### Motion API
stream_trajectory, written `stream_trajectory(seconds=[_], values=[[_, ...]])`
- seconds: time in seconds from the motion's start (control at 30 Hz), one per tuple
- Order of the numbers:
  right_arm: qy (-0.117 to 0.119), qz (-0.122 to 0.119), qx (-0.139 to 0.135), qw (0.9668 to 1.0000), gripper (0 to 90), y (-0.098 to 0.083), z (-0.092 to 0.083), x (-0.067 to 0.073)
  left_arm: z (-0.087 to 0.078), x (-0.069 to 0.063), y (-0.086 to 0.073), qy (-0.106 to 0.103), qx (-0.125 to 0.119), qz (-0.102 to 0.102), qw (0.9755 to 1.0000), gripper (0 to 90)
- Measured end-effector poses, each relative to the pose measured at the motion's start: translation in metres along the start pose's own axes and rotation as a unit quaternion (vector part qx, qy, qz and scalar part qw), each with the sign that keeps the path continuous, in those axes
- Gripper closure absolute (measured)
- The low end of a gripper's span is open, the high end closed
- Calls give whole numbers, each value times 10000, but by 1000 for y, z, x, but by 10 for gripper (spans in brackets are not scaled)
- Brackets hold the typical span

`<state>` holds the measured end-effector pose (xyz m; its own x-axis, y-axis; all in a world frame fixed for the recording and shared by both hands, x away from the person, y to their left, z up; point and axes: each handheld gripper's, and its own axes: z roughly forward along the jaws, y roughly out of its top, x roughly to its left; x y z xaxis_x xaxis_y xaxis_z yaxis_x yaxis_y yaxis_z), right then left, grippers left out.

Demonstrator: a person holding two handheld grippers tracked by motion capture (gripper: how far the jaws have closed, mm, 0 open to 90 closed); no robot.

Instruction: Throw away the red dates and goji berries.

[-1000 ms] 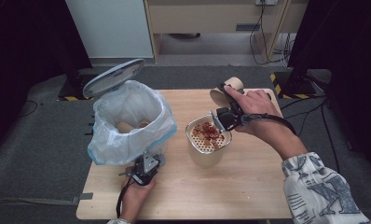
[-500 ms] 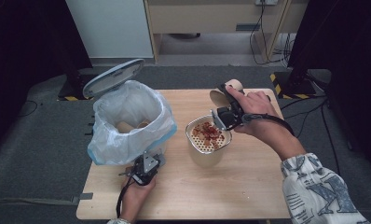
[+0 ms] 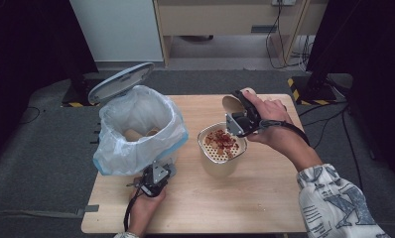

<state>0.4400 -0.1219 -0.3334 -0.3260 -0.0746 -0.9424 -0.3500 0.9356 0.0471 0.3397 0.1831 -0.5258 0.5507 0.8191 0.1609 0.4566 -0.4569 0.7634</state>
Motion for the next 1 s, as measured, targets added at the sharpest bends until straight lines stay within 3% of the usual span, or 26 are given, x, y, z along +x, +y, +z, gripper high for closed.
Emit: stream_trajectory(seconds=[0.17, 0.27, 0.43, 0.47, 0.73, 0.83, 1.0], values=[[24, 119, -51, 9999, 345, 0, 1, 1, 0, 0, 0, 0, 2, 2, 10000, 890], [57, 374, -170, 9991, 345, 0, 2, 1, 0, 0, 0, -4, 2, -1, 10000, 890], [179, 912, -340, 9951, 345, -2, 3, -1, 0, 0, 0, -10, -21, -19, 10000, 890], [202, 1078, -413, 9931, 345, -3, 3, -2, 0, 0, 0, -13, -25, -21, 10000, 890], [335, 1696, -652, 9828, 344, -7, 2, -5, 0, 0, 0, -10, -19, -20, 10000, 890], [408, 2017, -782, 9755, 344, -9, 2, -7, 0, 0, 0, -14, -23, -23, 10000, 890], [468, 2362, -903, 9664, 343, -10, 2, -9, 0, 0, 0, -15, -24, -23, 10000, 890]])
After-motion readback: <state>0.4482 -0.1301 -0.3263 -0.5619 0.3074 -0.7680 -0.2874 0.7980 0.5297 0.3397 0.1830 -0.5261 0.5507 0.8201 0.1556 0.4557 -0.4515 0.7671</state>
